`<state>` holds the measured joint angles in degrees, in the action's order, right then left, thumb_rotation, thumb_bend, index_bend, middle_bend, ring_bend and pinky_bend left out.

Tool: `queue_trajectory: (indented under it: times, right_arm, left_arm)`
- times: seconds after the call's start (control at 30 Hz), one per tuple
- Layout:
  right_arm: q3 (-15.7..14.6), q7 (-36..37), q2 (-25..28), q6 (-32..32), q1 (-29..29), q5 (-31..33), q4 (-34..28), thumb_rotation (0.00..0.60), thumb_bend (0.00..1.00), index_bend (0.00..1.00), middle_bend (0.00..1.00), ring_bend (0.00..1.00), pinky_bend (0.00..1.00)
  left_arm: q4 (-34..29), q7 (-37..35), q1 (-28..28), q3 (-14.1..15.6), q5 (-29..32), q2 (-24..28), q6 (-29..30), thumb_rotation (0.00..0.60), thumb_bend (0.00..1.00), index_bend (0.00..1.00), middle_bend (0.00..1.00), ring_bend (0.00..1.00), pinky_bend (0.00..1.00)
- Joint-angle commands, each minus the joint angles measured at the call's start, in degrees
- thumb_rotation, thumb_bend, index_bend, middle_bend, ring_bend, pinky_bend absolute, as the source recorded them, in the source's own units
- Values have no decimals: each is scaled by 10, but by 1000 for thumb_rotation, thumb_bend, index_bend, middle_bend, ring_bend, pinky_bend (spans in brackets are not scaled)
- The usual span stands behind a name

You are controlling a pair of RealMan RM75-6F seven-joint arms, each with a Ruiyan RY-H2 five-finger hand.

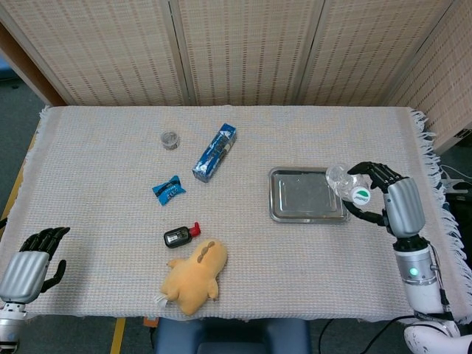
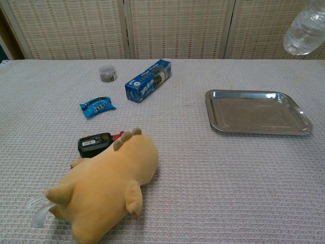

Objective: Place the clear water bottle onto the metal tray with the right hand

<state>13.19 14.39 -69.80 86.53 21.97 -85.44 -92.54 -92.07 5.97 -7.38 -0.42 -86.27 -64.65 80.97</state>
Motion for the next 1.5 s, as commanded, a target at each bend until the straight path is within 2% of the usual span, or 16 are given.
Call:
queue_trajectory:
  times: [0.03,0.13,0.23,0.57,0.73,0.87,1.0,1.2,1.37,1.5]
  right_arm:
    - [-4,45,-35,-63,6,53,90,600,0,665,555,382,579]
    - [-6,49,-61,-83,14,61,135,600,0,665,555,382,581]
    - [-8,47,-67,-79,18,46,136,600,0,666,555,382,581]
    - [9,-61,-8,-8,13,-22,-27,600,0,666,555,382,581]
    - [10,-76,0,-2,5,-18,-48,600,0,665,555,382,582]
    - [6,-25,-13,-34,8,12,-4,600,0,666,555,382,582]
    - [4,90,-37,-91,26,31,86,600,0,665,556,382,582]
    - [-1,264,-79,-154,60,24,218,600,0,666,556,382,582]
    - [2,343,-112,-177,80,24,294,600,0,666,555,382,582]
    - [0,409,-130,-203,91,29,329,600,0,666,556,382,582]
  left_arm:
    - [0,0,0,0,2,0,-1,600,525,135,141,108,174]
    - [-1,-1,-1,0,2,0,-3,600,526,135,143,110,175]
    - [0,0,-1,0,2,0,-4,600,524,135,145,111,176]
    - [-2,-3,0,2,-3,2,1,600,524,135,145,111,177]
    - [-3,-5,0,2,0,3,0,600,523,135,145,111,179]
    - [-3,0,-1,3,-3,2,-1,600,524,135,146,111,180]
    - [-4,3,-2,3,-1,1,-6,600,525,135,146,111,181]
    - [-3,12,-5,3,4,-2,-13,600,525,135,145,112,182]
    - [-3,18,-6,4,5,-3,-17,600,524,135,146,113,184]
    - [-3,21,-7,5,4,-4,-19,600,525,135,146,114,185]
